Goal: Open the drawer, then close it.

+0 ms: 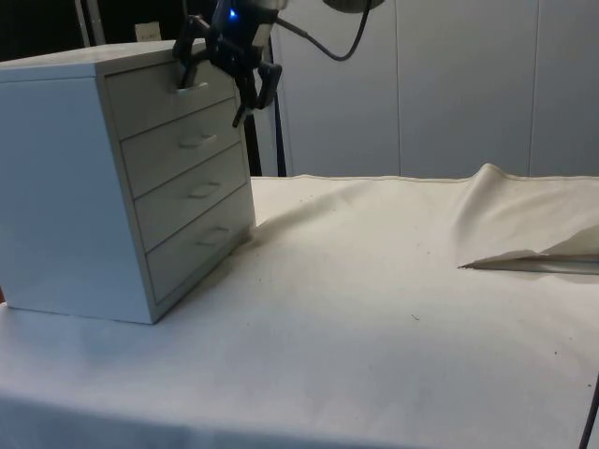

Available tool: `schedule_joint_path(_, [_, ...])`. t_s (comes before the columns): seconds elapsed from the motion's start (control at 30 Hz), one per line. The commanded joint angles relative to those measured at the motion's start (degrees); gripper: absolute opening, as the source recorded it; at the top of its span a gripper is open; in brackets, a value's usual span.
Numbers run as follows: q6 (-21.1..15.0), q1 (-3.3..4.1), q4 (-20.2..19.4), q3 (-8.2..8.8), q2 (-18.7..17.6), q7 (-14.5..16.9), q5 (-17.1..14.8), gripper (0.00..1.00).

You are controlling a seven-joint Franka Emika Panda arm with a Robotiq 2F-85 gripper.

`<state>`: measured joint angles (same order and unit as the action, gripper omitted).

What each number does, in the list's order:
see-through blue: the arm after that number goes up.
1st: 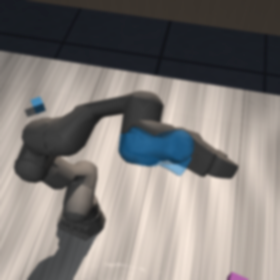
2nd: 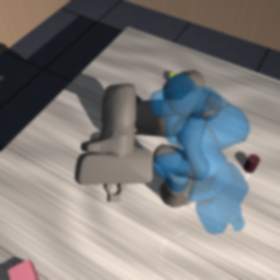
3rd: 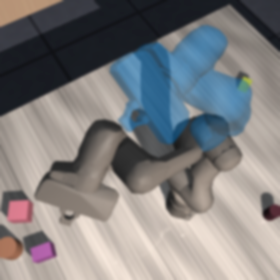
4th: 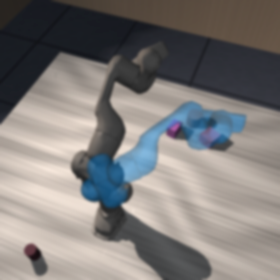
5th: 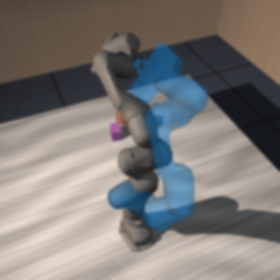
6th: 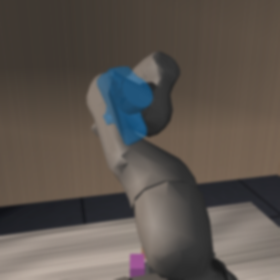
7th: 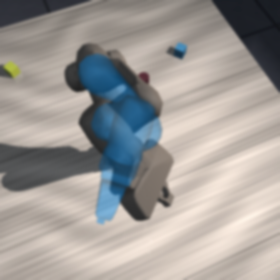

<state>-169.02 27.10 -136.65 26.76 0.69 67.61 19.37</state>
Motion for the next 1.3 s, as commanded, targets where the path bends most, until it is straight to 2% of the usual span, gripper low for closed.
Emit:
schedule_joint_path(0.0, [-0.86, -0.52, 0.8, 0.4, -0.63, -1.15, 1.89, 1.0])
schedule_joint_path(0.1, [-1.09, -0.52, 0.86, 0.34, -0.8, -1.2, 1.83, 1.0])
schedule_joint_path(0.13, [-0.11, 0.0, 0.0, -0.06, 0.06, 0.0, 0.0, 1.0])
schedule_joint_path(0.17, [-1.2, -0.46, 0.86, 0.29, -0.86, -1.2, 1.78, 1.0])
schedule_joint_path(0.23, [-1.32, -0.4, 0.86, 0.29, -0.92, -1.2, 1.72, 0.94])
schedule_joint_path(0.3, [-1.43, -0.4, 0.86, 0.29, -0.97, -1.26, 1.66, 0.84])
schedule_joint_path(0.33, [-1.6, -0.4, 0.86, 0.29, -1.03, -1.26, 1.66, 0.72])
schedule_joint_path(0.43, [-2.06, -0.4, 0.86, 0.34, -1.15, -1.26, 1.6, 0.57])
schedule_joint_path(0.47, [-1.15, 0.06, 0.17, -0.06, -0.23, -0.17, 0.0, 0.52])
schedule_joint_path(0.5, [-2.12, -0.4, 0.86, 0.34, -1.2, -1.32, 1.6, 0.52])
schedule_joint_path(0.6, [-2.29, -0.34, 0.92, 0.34, -1.32, -1.32, 1.6, 0.37])
schedule_joint_path(0.67, [-2.86, -0.4, 0.97, 0.4, -1.49, -1.32, 1.6, 0.22])
schedule_joint_path(0.77, [-3.04, -0.4, 0.97, 0.4, -1.55, -1.32, 1.6, 0.09])
schedule_joint_path(0.8, [-2.23, 0.06, 0.86, 0.0, -0.57, -0.17, 0.0, 0.04])
schedule_joint_path(0.83, [-3.04, -0.4, 0.97, 0.4, -1.55, -1.32, 1.6, 0.04])
schedule_joint_path(0.87, [-3.04, -0.4, 0.97, 0.4, -1.55, -1.32, 1.6, 0.0])
schedule_joint_path(1.03, [-2.58, -0.29, 0.34, 0.34, 0.0, -1.38, 1.78, 0.0])
schedule_joint_path(1.07, [-2.41, 0.0, 1.26, 0.06, -0.46, -0.17, 0.0, 0.0])
schedule_joint_path(1.1, [-2.41, -0.23, 0.17, 0.29, 0.34, -1.38, 1.83, 0.0])
schedule_joint_path(1.27, [-2.29, -0.11, -0.63, 0.11, 1.43, -1.6, 2.06, 0.0])
